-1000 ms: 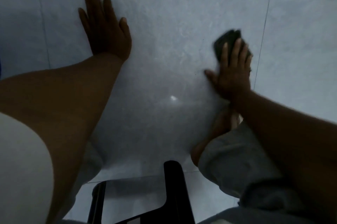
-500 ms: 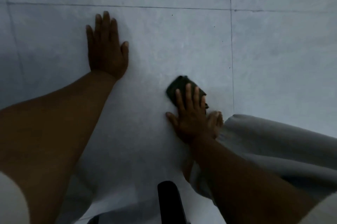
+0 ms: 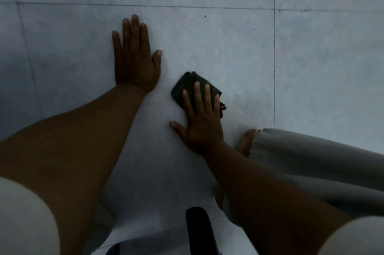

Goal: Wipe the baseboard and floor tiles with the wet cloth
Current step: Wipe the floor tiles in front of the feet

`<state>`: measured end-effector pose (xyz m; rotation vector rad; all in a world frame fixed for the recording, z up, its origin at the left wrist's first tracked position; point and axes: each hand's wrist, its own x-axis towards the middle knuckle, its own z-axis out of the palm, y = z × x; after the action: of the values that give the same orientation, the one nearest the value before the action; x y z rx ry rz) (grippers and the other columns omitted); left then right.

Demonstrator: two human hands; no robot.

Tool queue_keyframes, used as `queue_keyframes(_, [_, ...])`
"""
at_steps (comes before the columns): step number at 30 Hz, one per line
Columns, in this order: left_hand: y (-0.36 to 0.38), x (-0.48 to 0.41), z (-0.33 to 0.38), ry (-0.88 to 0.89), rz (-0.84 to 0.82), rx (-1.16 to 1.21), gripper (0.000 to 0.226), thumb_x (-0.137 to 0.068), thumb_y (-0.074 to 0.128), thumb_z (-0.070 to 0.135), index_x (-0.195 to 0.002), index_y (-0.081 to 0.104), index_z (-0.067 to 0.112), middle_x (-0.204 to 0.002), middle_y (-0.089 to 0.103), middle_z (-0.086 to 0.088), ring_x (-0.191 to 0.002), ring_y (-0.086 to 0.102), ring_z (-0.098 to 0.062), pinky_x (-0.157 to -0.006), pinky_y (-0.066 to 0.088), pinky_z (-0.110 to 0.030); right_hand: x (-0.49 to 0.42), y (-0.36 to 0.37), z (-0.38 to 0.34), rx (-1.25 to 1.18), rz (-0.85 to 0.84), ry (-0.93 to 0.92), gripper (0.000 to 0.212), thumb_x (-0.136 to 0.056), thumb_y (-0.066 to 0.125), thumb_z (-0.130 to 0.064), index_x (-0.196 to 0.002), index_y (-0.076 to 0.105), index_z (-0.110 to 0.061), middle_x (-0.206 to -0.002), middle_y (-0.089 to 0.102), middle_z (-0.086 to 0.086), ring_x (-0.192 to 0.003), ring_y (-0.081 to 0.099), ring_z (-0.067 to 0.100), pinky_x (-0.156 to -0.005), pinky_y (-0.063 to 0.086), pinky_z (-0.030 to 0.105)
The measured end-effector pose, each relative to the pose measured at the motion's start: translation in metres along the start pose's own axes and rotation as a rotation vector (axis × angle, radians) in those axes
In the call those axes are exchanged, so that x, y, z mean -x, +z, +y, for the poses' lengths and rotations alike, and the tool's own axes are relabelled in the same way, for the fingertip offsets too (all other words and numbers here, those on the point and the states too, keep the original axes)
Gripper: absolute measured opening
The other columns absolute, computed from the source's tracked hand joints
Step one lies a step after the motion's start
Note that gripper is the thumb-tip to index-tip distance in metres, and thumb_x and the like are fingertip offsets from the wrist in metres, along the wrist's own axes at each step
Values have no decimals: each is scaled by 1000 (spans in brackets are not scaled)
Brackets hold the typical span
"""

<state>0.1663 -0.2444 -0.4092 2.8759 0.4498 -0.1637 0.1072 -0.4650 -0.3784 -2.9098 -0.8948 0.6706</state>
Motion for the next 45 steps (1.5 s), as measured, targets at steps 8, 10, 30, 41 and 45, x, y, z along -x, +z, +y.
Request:
queue_keyframes(8, [2, 0, 1, -10, -8, -11, 71, -102, 22, 49, -158, 9, 7, -166, 3, -14, -154, 2, -32, -124, 5, -54, -54, -39, 153, 84, 97, 333, 84, -93, 28, -67, -156, 9, -15, -163, 3, 20, -150, 2, 41, -120, 6, 58])
queue_keyframes(10, [3, 0, 1, -12, 5, -6, 71, -102, 24, 48, -158, 10, 6, -166, 4, -15, -154, 3, -33, -124, 6, -55, -90, -57, 170, 24, 128, 505, 87, -92, 20, -70, -156, 6, -14, -163, 0, 20, -150, 0, 40, -119, 8, 60])
queue_keyframes(30, [3, -2, 0, -1, 21, -20, 71, -97, 34, 37, -157, 14, 4, -166, 7, -16, -154, 5, -33, -124, 6, -55, -136, -92, 200, 29, 102, 290, 76, -97, 23, -57, -156, 11, -10, -162, 5, 22, -149, 6, 42, -120, 11, 56])
queue_keyframes(41, [2, 9, -16, -92, 277, 430, 64, -85, 38, 0, -149, 34, -7, -157, 32, -24, -148, 27, -37, -125, 12, -37, -188, -75, 20, -30, 184, -84, 55, -101, 40, -22, -154, 25, -20, -163, 18, 10, -149, 11, 39, -119, 10, 58])
queue_keyframes(45, [-1, 36, -35, -256, 311, 437, 59, -89, 36, -1, -148, 35, -5, -156, 35, -21, -147, 29, -36, -123, 8, -25, -155, -55, -25, -153, 143, -285, 62, -94, 44, 8, -149, 36, -18, -158, 31, 7, -149, 20, 34, -120, 11, 51])
